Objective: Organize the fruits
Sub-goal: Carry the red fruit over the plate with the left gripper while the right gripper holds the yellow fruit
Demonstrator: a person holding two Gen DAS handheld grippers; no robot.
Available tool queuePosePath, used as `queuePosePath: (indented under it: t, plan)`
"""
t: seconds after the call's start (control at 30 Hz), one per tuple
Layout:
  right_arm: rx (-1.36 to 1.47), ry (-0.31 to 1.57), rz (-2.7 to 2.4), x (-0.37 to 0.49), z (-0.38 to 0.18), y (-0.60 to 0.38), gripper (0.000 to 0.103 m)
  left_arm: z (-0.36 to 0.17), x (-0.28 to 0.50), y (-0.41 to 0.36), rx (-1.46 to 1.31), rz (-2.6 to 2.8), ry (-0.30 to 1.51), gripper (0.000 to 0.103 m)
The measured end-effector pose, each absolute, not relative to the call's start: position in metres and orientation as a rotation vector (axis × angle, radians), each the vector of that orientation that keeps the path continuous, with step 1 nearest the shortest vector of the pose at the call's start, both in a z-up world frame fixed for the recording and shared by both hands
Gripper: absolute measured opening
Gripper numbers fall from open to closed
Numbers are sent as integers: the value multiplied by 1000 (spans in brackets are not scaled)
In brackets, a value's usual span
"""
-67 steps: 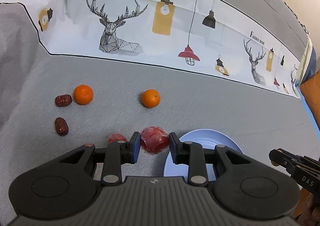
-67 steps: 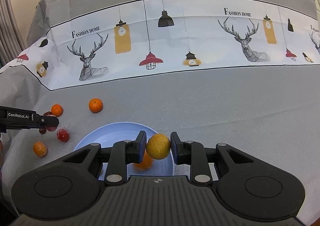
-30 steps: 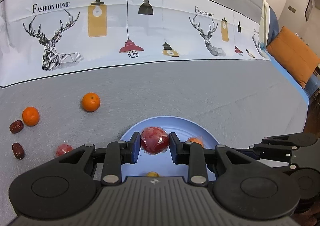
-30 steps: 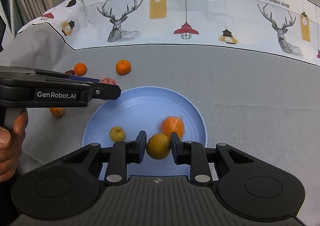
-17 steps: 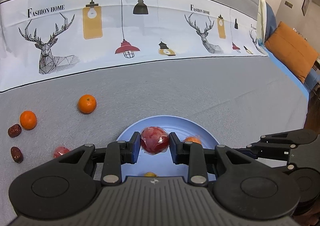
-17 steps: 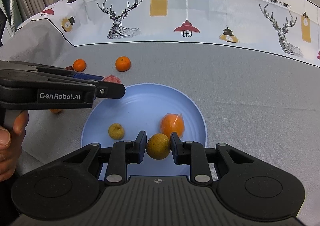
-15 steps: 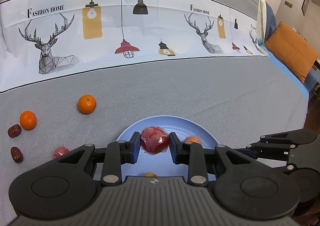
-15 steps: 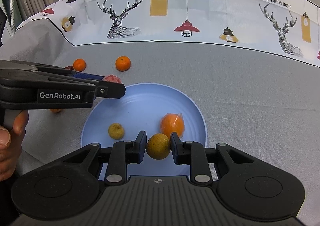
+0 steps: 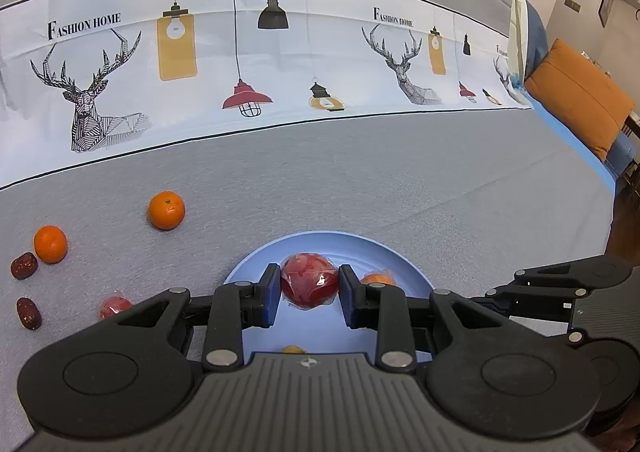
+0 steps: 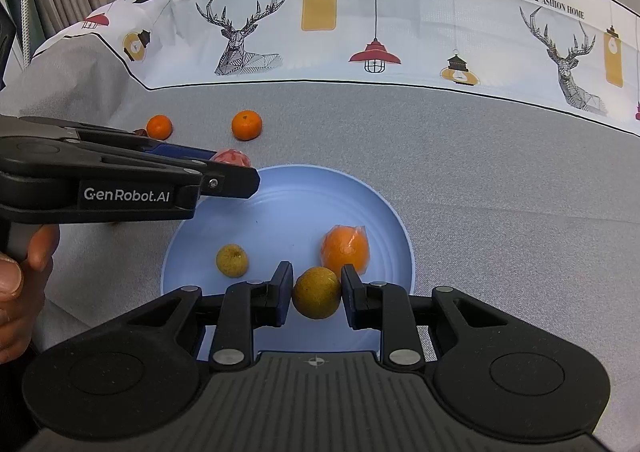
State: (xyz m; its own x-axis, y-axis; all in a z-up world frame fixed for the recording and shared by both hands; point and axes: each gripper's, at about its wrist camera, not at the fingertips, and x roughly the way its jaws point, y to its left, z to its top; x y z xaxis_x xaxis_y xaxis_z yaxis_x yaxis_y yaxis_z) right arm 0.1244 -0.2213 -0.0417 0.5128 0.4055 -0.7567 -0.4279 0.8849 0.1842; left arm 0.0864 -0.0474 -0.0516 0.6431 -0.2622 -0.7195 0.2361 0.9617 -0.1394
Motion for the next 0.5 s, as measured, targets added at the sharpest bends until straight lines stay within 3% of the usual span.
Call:
queuePosePath:
  t: [0.5]
  plan:
    - [-29, 903, 500, 124, -41, -220, 27, -52, 86, -50, -30, -286, 826, 34]
